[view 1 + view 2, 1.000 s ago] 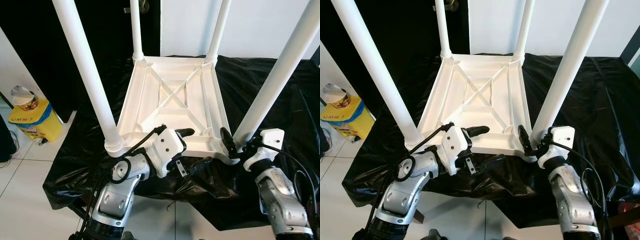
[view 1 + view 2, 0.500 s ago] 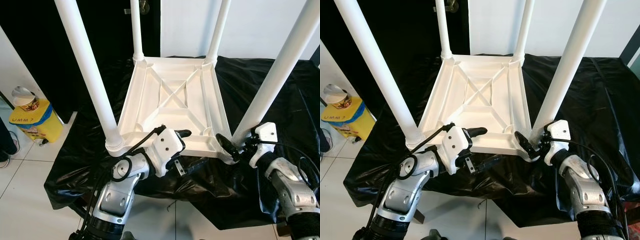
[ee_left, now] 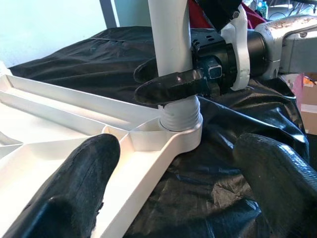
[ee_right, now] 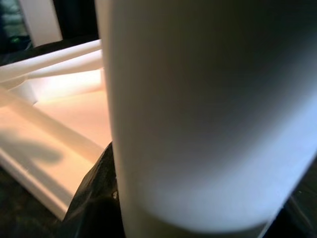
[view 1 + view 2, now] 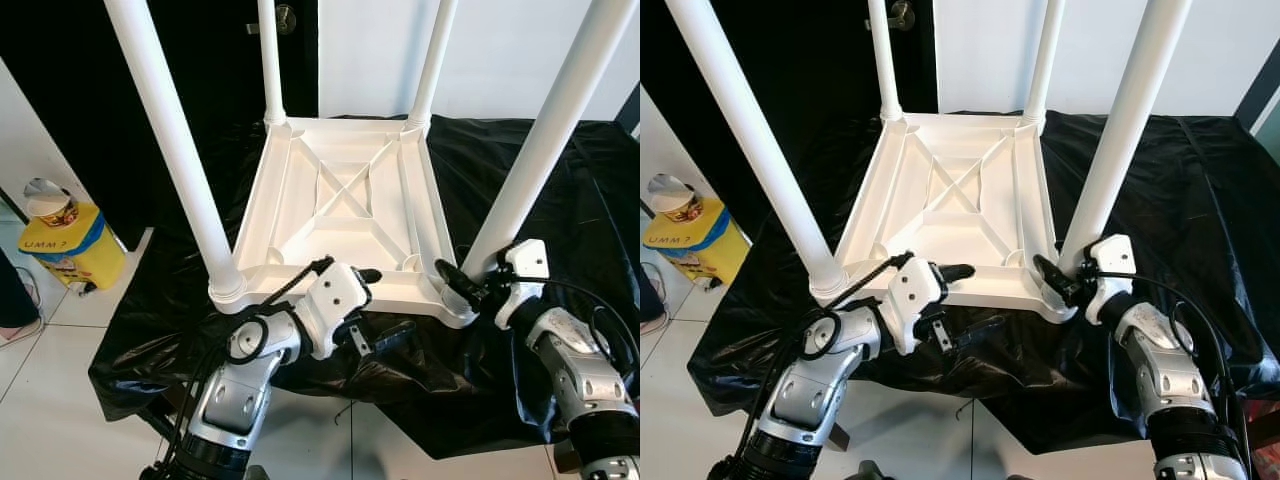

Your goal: Building children table

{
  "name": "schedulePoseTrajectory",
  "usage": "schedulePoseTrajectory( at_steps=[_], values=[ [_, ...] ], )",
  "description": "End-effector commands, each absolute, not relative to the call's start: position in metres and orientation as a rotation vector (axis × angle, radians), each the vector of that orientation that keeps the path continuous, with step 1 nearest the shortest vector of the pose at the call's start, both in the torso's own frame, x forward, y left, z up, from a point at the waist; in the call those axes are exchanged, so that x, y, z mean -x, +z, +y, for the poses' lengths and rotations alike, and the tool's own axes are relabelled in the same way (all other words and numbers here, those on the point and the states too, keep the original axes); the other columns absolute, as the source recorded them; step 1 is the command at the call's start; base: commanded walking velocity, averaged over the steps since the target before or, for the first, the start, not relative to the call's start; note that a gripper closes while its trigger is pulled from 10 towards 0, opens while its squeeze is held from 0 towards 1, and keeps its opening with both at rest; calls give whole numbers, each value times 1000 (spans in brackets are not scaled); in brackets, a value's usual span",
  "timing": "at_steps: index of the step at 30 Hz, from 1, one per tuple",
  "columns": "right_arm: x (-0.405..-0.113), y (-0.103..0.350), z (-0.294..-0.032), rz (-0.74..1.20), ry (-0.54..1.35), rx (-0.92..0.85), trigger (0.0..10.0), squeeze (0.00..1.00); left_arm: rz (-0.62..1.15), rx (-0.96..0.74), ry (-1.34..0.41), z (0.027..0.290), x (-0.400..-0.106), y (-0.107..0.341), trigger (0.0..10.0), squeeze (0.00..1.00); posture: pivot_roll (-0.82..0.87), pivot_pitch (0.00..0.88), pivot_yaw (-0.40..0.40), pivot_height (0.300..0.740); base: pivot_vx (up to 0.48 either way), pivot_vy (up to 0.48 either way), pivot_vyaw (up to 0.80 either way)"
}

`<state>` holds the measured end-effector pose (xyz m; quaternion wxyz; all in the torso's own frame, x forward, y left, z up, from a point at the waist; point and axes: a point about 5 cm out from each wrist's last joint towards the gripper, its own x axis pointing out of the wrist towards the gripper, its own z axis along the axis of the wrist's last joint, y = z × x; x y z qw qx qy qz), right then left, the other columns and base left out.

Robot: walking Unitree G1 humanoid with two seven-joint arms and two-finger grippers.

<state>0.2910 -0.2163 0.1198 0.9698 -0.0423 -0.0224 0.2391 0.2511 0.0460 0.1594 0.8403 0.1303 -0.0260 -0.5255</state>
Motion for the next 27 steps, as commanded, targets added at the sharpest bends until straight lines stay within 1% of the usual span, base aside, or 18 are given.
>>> schedulePoseTrajectory(
  at_steps=[1, 3, 6, 7, 9, 15, 18, 20, 21, 22, 23, 24, 27],
  values=[
    [-287, 105, -214, 19, 476, 54, 10000, 0, -56, -282, -962, 49, -258, 157, 10000, 0, -76, 0, -8, 740, 0, 0, 0],
    [-286, 106, -212, 6, 418, 47, 10000, 0, -61, -277, -941, 48, -260, 158, 10000, 0, -79, 0, -9, 740, 0, 0, 0],
    [-285, 106, -211, 0, 397, 43, 10000, 0, -64, -278, -933, 47, -261, 159, 10000, 0, -79, 0, -9, 740, 0, 0, 0],
    [-283, 105, -208, -7, 338, 30, 10000, 0, -61, -279, -923, 47, -262, 157, 10000, 0, -89, 0, -4, 740, 0, 0, 0],
    [-281, 103, -206, -5, 279, 40, 10000, 0, -57, -280, -916, 47, -263, 156, 10000, 0, -96, 0, 4, 740, 0, 0, 0],
    [-277, 102, -201, -11, 170, 39, 10000, 0, -52, -273, -915, 45, -265, 157, 10000, 0, -95, 0, 7, 740, 0, 0, 0],
    [-274, 102, -193, -29, 63, 51, 10000, 0, -48, -264, -904, 44, -266, 158, 10000, 0, -90, 0, 10, 740, 0, 0, 0],
    [-273, 101, -191, -19, 34, 53, 10000, 0, -41, -259, -898, 44, -267, 158, 10000, 0, -90, 0, 10, 740, 0, 0, 0],
    [-272, 102, -187, -12, -19, 36, 10000, 0, -40, -257, -897, 45, -266, 158, 10000, 0, -86, 5, 10, 740, 0, 0, 0],
    [-272, 102, -187, -12, -19, 36, 10000, 0, -40, -257, -897, 45, -266, 158, 10000, 0, -86, 5, 10, 740, 0, 0, 0],
    [-270, 103, -180, -2, -124, -7, 10000, 0, -29, -244, -895, 47, -265, 157, 10000, 0, -89, 11, 9, 740, 0, 0, 0],
    [-270, 103, -180, -2, -124, -7, 10000, 0, -29, -244, -895, 47, -265, 157, 10000, 0, -89, 11, 9, 740, 0, 0, 0],
    [-266, 103, -173, -1, -231, -45, 10000, 0, -41, -272, -887, 47, -266, 155, 10000, 0, -88, 6, 5, 740, 0, 0, 0]
  ],
)
